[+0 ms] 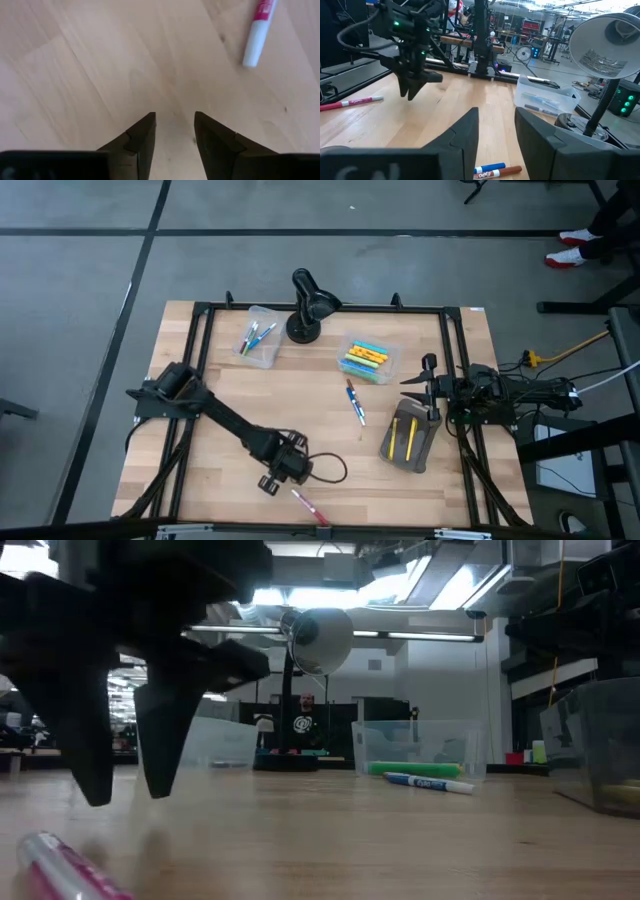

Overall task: Pick & Place Markers
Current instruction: Put the pink marker pen into the left transparent bin

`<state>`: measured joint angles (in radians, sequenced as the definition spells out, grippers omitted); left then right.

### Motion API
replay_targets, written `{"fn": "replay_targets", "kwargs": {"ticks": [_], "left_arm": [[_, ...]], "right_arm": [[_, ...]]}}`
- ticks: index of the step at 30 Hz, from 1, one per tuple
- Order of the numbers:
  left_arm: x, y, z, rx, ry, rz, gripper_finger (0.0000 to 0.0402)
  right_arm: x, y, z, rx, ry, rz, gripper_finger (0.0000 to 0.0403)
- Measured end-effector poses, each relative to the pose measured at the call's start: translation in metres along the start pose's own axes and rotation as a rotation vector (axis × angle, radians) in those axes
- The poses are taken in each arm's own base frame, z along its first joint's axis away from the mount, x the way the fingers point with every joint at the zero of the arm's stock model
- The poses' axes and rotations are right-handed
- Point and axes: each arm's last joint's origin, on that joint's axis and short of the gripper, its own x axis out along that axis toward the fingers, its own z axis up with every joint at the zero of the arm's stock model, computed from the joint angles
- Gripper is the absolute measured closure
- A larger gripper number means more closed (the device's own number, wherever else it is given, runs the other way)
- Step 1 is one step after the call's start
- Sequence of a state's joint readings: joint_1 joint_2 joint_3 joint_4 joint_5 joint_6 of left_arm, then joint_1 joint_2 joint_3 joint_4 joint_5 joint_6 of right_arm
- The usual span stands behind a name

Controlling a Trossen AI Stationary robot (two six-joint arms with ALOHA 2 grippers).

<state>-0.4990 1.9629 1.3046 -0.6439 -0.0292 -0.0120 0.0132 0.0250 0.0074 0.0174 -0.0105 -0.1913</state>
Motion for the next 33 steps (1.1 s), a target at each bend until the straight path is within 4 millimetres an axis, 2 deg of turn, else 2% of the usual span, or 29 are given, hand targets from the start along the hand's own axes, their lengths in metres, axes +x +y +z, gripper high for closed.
{"fn": "replay_targets", "kwargs": {"ticks": [9, 16, 24, 28, 33], "left_arm": [[-0.018, -0.028, 0.018, 0.145, -0.087, 0.096, 0.0267], [-0.020, -0.052, 0.026, 0.264, -0.190, 0.092, 0.0272], [-0.005, -0.071, 0.028, 0.377, -0.225, 0.064, 0.0274], [0.003, -0.074, 0.031, 0.411, -0.247, 0.040, 0.0274], [0.002, -0.075, 0.032, 0.450, -0.256, 0.081, 0.0274]], "right_arm": [[0.000, 0.000, 0.000, 0.000, 0.000, 0.000, 0.0276], [0.000, 0.000, 0.000, 0.000, 0.000, 0.000, 0.0276], [0.000, 0.000, 0.000, 0.000, 0.000, 0.000, 0.0276], [0.000, 0.000, 0.000, 0.000, 0.000, 0.000, 0.0276], [0.000, 0.000, 0.000, 0.000, 0.000, 0.000, 0.0276]]}}
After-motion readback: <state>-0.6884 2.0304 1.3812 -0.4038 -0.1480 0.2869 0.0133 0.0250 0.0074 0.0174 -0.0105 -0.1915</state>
